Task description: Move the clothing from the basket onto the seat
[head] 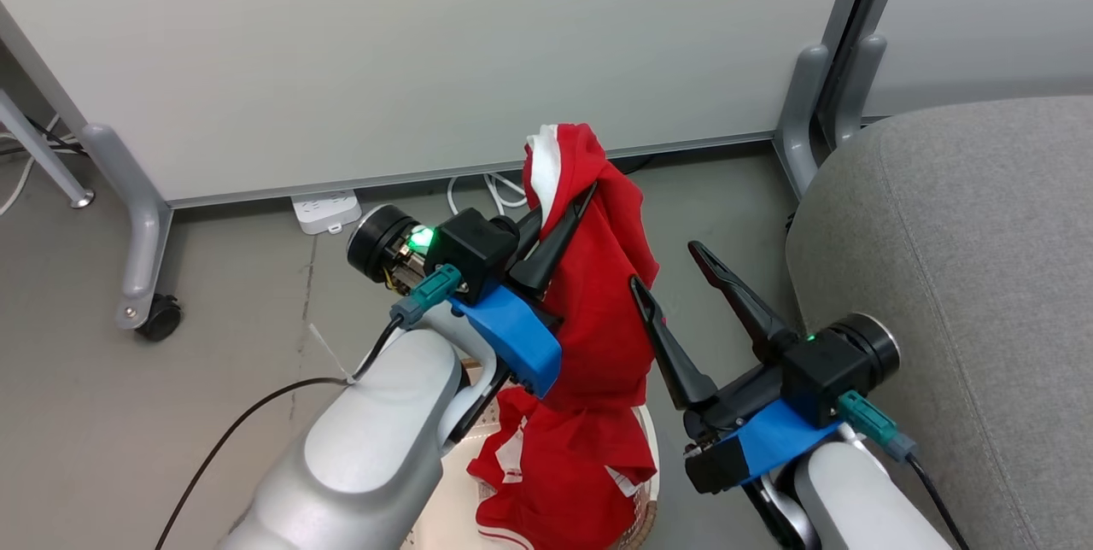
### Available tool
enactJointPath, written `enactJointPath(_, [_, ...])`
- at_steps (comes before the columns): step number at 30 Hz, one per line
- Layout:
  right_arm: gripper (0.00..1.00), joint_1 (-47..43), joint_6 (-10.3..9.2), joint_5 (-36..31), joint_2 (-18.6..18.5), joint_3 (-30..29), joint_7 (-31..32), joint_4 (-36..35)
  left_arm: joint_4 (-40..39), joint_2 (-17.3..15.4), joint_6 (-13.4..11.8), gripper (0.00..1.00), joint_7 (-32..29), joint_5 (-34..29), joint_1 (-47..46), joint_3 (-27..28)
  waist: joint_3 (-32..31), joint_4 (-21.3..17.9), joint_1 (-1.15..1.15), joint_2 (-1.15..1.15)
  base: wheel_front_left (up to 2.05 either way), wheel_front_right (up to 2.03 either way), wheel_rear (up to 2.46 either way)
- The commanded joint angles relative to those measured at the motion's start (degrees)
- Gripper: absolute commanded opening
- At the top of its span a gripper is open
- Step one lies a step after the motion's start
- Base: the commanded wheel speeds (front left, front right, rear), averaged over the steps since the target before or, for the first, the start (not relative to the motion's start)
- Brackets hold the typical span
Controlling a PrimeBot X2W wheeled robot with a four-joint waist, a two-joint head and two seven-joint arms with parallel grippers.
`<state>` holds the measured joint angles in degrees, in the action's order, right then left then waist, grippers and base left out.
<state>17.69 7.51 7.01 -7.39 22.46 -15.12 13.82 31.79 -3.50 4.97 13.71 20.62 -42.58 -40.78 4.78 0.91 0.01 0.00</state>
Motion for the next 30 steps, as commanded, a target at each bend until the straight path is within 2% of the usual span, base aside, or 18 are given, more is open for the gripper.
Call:
enactJointPath(1, [1.0, 1.22, -0.04, 0.17, -0.28, 0.66, -0.05, 0.32, -0.17, -0.34, -0.23, 0.0, 0.33, 0.1, -0.86, 0.01, 0.21, 0.12, -0.01, 0.0, 0.0, 0.0, 0.0])
enactJointPath(10, [1.0, 8.3, -0.04, 0.82, 0.17, 6.27, -0.06, 6.27, -0.69, -0.01, -0.34, 0.0, 0.5, 0.25, -2.04, -1.24, 1.75, 1.01, -0.01, 0.0, 0.0, 0.0, 0.0])
enactJointPath(25, [1.0, 15.48, -0.04, 1.88, 2.16, 10.49, -0.05, 18.18, -2.52, 0.47, -0.88, 0.0, 0.87, 1.17, -3.28, -4.25, 3.24, 2.63, -0.01, 0.0, 0.0, 0.0, 0.0])
enactJointPath(26, [0.67, 15.63, -0.04, 2.09, 2.33, 10.37, -0.06, 18.66, -2.62, 0.48, -0.92, 0.0, 0.91, 1.39, -3.23, -4.45, 3.23, 2.69, -0.01, 0.0, 0.0, 0.0, 0.0])
enactJointPath(27, [0.04, 15.82, -0.04, 2.21, 2.51, 10.35, -0.06, 19.01, -2.72, 0.49, -0.93, 0.0, 0.96, 1.52, -3.23, -4.63, 3.22, 2.73, -0.01, 0.0, 0.0, 0.0, 0.0])
enactJointPath(28, [0.0, 16.01, -0.04, 2.3, 2.66, 10.41, -0.05, 19.33, -2.76, 0.51, -1.02, 0.0, 0.99, 1.59, -3.21, -4.82, 3.16, 2.75, -0.01, 0.0, 0.0, 0.0, 0.0])
enactJointPath(30, [0.0, 16.34, -0.04, 2.38, 2.89, 10.54, -0.05, 19.75, -2.76, 0.52, -1.19, 0.0, 1.05, 1.97, -3.24, -5.0, 3.05, 2.78, -0.01, 0.0, 0.0, 0.0, 0.0])
